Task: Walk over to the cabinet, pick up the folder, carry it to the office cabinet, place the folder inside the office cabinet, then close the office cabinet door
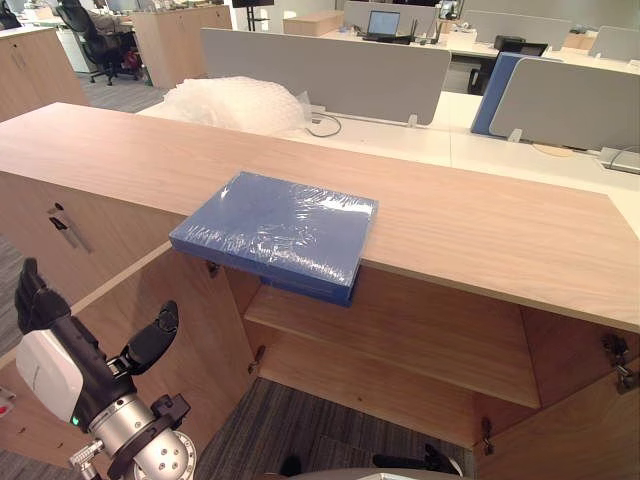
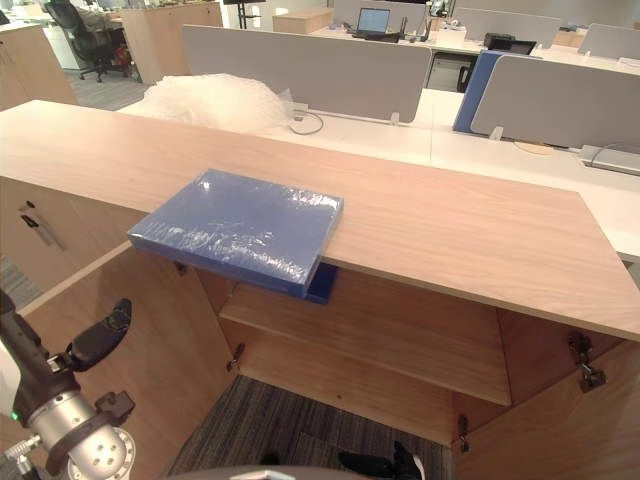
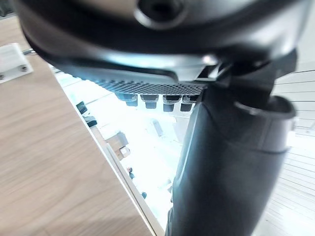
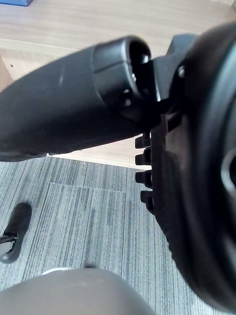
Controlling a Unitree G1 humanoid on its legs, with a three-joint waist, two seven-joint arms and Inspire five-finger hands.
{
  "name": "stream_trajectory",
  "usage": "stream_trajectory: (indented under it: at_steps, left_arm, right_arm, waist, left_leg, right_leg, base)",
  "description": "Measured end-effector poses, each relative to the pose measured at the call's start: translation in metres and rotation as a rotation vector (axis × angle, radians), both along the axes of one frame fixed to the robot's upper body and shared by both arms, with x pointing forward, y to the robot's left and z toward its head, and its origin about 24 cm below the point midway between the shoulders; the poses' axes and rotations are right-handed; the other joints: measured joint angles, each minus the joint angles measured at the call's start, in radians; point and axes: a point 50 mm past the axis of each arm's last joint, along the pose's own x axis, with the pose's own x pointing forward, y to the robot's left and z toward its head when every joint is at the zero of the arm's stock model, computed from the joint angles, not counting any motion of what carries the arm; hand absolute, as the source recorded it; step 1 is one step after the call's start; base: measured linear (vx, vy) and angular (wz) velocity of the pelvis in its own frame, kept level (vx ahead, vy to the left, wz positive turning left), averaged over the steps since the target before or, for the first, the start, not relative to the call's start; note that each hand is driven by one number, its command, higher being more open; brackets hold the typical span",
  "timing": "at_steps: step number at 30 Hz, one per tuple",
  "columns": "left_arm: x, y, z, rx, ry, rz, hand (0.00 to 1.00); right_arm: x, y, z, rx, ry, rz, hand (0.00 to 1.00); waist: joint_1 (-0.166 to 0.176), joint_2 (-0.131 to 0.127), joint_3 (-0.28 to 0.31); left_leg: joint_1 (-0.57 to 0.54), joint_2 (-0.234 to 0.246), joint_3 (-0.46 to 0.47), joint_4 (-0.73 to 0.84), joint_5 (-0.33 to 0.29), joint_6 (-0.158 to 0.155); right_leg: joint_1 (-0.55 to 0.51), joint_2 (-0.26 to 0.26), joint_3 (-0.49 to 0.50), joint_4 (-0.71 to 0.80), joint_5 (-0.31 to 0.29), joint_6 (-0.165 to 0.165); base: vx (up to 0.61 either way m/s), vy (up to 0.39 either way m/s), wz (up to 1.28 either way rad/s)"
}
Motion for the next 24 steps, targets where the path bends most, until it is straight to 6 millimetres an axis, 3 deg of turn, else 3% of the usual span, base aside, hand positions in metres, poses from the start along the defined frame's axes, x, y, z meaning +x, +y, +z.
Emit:
stream_trajectory:
  at_steps: [13,24]
  left_arm:
    - [0.016,-0.009,0.009,0.079,-0.014,-0.057,1.0]
    - [0.03,-0.02,0.016,0.164,0.007,-0.206,1.0]
  right_arm:
    - [0.002,-0.005,-0.002,-0.019,0.014,0.041,1.0]
    - [0.002,-0.01,-0.002,-0.017,0.017,0.033,1.0]
  waist:
    - [-0.003,0.017,-0.009]
    - [-0.005,0.034,-0.008]
  left_leg:
    - [-0.021,0.009,-0.001,0.001,0.012,-0.014]
    - [-0.013,0.027,0.016,0.003,0.016,-0.018]
  right_leg:
    - [-0.014,0.015,0.016,-0.02,-0.003,-0.015]
    - [-0.016,0.027,0.052,-0.02,-0.002,-0.025]
  base:
    - [-0.01,-0.007,0.0]
    - [-0.01,-0.014,-0.06]
